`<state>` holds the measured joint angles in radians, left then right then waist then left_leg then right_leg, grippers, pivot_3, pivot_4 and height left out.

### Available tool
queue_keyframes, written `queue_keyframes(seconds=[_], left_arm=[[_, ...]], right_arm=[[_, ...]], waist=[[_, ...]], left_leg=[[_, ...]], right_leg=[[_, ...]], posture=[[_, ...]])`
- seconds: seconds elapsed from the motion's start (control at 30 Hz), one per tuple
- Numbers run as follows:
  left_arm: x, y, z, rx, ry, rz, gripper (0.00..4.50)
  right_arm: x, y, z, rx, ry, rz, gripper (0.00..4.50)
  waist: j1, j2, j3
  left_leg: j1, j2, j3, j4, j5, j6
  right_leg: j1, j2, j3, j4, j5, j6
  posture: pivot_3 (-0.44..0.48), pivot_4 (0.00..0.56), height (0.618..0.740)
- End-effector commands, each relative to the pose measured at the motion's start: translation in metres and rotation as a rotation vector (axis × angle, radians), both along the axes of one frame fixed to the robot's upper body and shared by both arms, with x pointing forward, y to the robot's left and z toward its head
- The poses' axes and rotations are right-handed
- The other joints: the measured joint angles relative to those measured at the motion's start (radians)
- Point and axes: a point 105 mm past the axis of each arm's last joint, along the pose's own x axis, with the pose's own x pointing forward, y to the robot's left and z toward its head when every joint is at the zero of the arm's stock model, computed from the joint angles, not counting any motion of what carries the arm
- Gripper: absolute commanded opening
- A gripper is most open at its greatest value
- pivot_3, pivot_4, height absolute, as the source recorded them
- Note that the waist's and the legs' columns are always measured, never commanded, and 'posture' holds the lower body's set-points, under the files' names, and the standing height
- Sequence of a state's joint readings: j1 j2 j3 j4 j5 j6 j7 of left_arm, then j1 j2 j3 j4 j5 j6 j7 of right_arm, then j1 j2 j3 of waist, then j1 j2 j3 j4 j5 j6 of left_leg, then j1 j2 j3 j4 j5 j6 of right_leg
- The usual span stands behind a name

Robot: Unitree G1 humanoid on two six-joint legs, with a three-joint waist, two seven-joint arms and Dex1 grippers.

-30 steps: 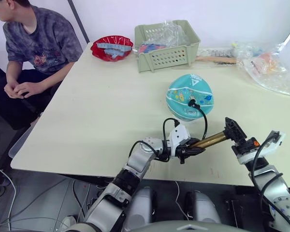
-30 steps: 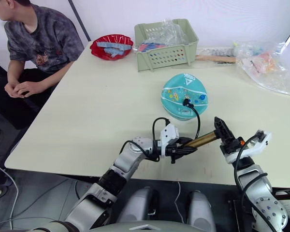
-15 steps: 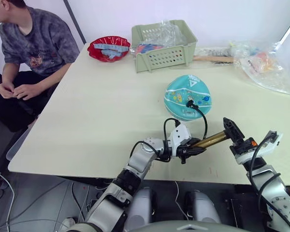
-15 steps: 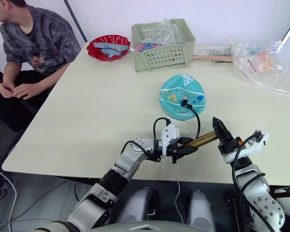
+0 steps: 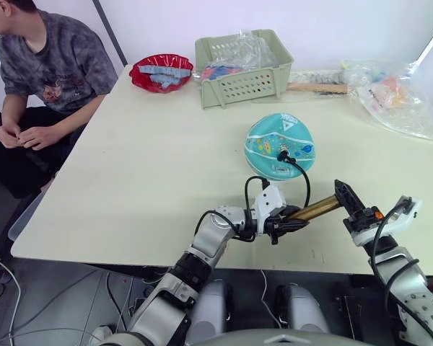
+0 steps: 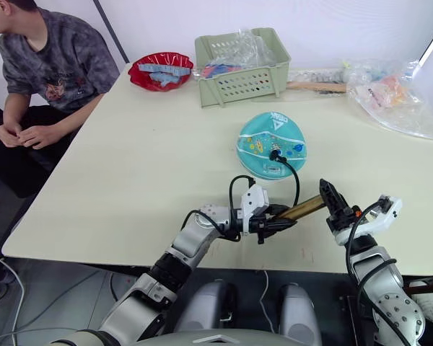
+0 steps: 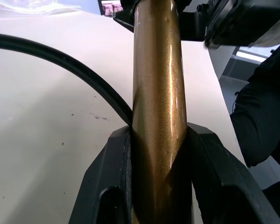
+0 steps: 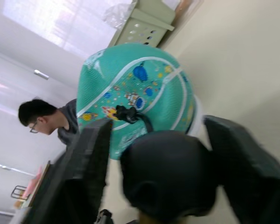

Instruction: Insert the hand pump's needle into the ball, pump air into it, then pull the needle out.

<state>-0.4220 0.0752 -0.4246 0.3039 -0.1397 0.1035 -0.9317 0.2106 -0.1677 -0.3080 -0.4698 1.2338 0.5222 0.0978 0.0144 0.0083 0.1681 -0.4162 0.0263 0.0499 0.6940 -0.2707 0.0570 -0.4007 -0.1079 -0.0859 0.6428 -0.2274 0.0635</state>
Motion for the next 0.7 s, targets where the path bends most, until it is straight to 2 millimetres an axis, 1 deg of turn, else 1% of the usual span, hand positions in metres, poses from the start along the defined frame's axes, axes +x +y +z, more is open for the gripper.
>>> queue_keyframes(seconds=[0.03, 0.27, 0.33, 0.37, 0.5, 0.53, 0.57, 0.63, 0.7], left_arm=[[0.0, -0.002, 0.004, -0.016, -0.01, 0.005, 1.19], [0.001, -0.002, 0.003, -0.018, -0.001, 0.013, 1.19], [0.001, -0.001, 0.003, -0.017, 0.0, 0.014, 2.18], [0.001, -0.001, 0.003, -0.017, 0.001, 0.014, 2.43], [0.002, 0.001, 0.005, -0.02, -0.012, 0.015, 4.25], [0.003, 0.003, 0.008, -0.026, -0.02, 0.013, 4.42], [0.003, 0.006, 0.013, -0.037, -0.027, 0.001, 4.42], [0.001, 0.01, 0.02, -0.052, -0.037, -0.022, 4.42], [0.0, 0.016, 0.025, -0.056, -0.046, -0.047, 4.42]], right_arm=[[-0.001, 0.001, 0.014, -0.009, -0.061, 0.008, 1.71], [0.0, 0.001, 0.014, -0.016, -0.062, 0.008, 1.71], [0.0, 0.002, 0.016, -0.021, -0.071, 0.013, 1.71], [0.0, 0.002, 0.017, -0.025, -0.073, 0.017, 1.71], [0.002, 0.001, 0.023, -0.034, -0.088, 0.014, 1.71], [0.002, 0.001, 0.029, -0.055, -0.106, 0.018, 1.71], [0.002, 0.002, 0.037, -0.085, -0.135, 0.036, 1.71], [0.002, 0.004, 0.047, -0.137, -0.173, 0.064, 1.71], [0.0, 0.008, 0.056, -0.245, -0.22, 0.113, 1.71]], waist=[[0.0, 0.0, 0.0], [0.0, 0.0, 0.0], [0.0, 0.0, 0.0], [0.0, 0.0, 0.0], [0.0, 0.0, 0.0], [0.0, 0.0, 0.0], [0.0, 0.0, 0.0], [-0.001, 0.0, 0.0], [-0.001, 0.0, 0.0]], left_leg=[[0.0, 0.0, 0.0, 0.0, 0.0, 0.0], [-0.001, 0.0, 0.001, 0.0, 0.0, 0.0], [-0.001, 0.0, 0.001, 0.0, 0.0, 0.0], [-0.001, 0.0, 0.001, 0.0, 0.0, 0.0], [-0.001, 0.0, 0.001, 0.0, 0.0, 0.0], [-0.002, 0.0, 0.001, 0.0, 0.0, 0.0], [-0.002, 0.0, 0.001, 0.0, 0.0, 0.0], [-0.002, 0.0, 0.001, 0.0, 0.0, 0.0], [-0.003, 0.0, 0.002, -0.001, 0.0, 0.0]], right_leg=[[-0.001, 0.0, 0.0, 0.0, 0.0, 0.0], [-0.001, 0.0, 0.001, 0.0, 0.0, 0.0], [-0.001, 0.0, 0.001, 0.0, 0.0, 0.0], [-0.001, 0.0, 0.001, 0.0, 0.0, 0.0], [-0.002, 0.0, 0.001, 0.0, 0.0, 0.0], [-0.002, 0.0, 0.001, 0.0, 0.0, 0.0], [-0.003, 0.0, 0.001, 0.0, 0.0, 0.0], [-0.003, 0.001, 0.001, 0.0, 0.0, 0.0], [-0.004, 0.001, 0.002, 0.0, 0.0, 0.0]], posture=[[0.0, 0.15, 0.74], [0.0, 0.15, 0.74], [0.0, 0.15, 0.74], [0.0, 0.15, 0.74], [0.0, 0.15, 0.74], [0.0, 0.15, 0.74], [0.0, 0.15, 0.74], [0.0, 0.15, 0.74], [0.0, 0.15, 0.74]])
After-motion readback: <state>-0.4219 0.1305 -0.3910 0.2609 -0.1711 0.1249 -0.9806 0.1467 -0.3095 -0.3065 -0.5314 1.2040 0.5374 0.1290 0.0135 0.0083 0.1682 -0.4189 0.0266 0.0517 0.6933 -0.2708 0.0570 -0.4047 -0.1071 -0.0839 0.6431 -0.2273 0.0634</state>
